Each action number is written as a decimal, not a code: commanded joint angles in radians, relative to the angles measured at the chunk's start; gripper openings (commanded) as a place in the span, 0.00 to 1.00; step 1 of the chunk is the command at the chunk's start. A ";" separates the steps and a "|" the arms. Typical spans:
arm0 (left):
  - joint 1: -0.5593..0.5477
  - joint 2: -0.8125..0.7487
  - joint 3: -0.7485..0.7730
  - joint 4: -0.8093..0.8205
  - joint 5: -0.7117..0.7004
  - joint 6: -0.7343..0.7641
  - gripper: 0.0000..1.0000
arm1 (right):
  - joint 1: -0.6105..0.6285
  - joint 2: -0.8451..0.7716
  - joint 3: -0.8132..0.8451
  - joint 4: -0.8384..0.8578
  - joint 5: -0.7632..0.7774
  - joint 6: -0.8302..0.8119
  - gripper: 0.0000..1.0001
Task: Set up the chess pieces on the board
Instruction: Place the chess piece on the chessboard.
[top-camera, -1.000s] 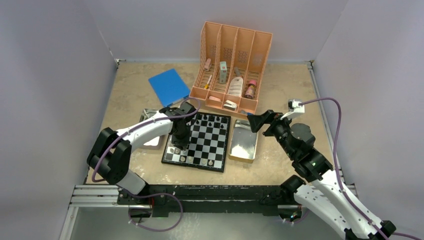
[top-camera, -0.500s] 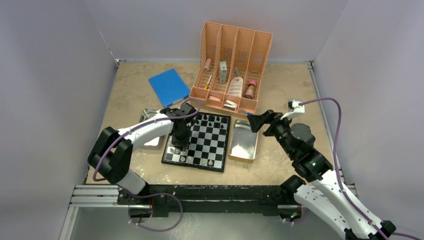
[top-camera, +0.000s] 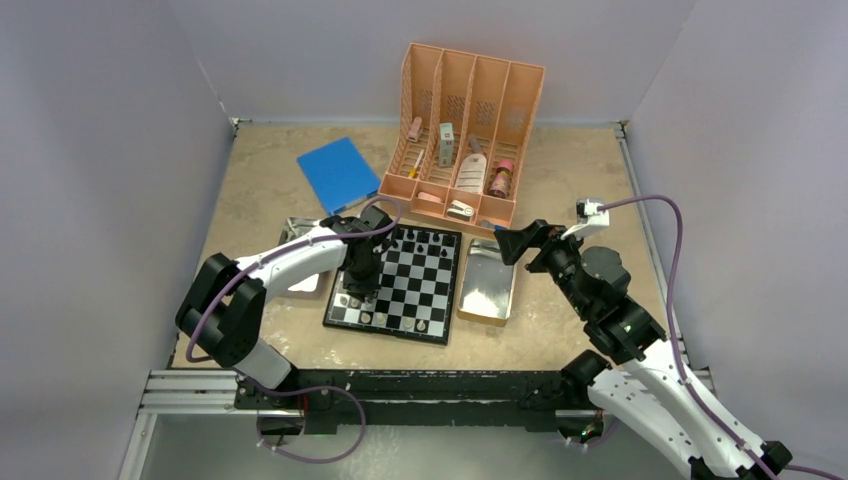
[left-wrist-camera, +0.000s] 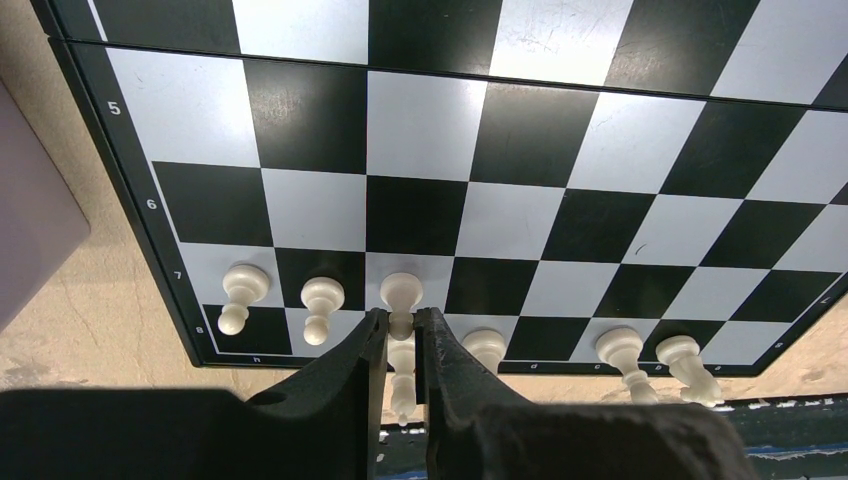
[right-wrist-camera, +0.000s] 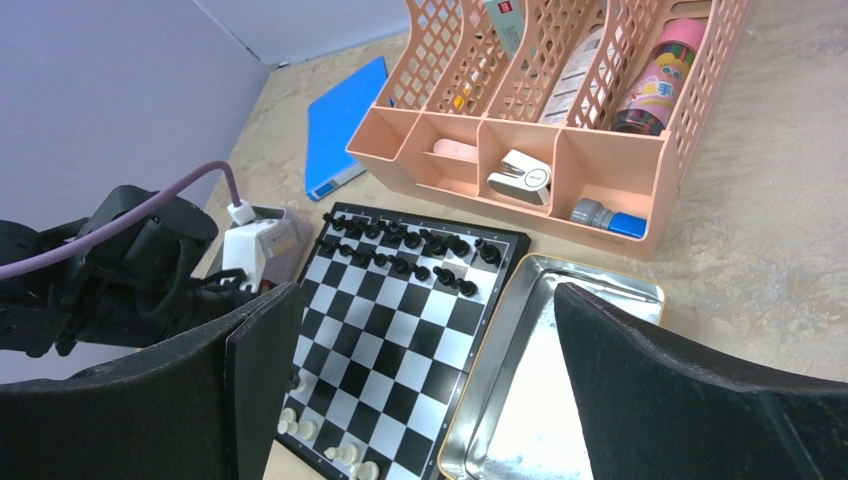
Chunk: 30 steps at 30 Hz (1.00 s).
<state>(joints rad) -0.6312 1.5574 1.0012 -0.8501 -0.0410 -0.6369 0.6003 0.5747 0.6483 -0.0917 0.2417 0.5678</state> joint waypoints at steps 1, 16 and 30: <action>-0.005 -0.013 0.001 0.010 -0.002 -0.017 0.17 | 0.003 -0.011 0.016 0.048 0.005 -0.006 0.97; -0.006 -0.021 0.004 0.014 0.017 -0.017 0.17 | 0.003 -0.012 0.014 0.052 0.007 -0.008 0.97; -0.003 -0.059 0.171 -0.072 -0.101 -0.013 0.26 | 0.003 -0.016 0.015 0.050 0.002 -0.008 0.97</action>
<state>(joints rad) -0.6315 1.5494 1.0737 -0.9089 -0.0780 -0.6468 0.6003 0.5728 0.6483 -0.0914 0.2417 0.5678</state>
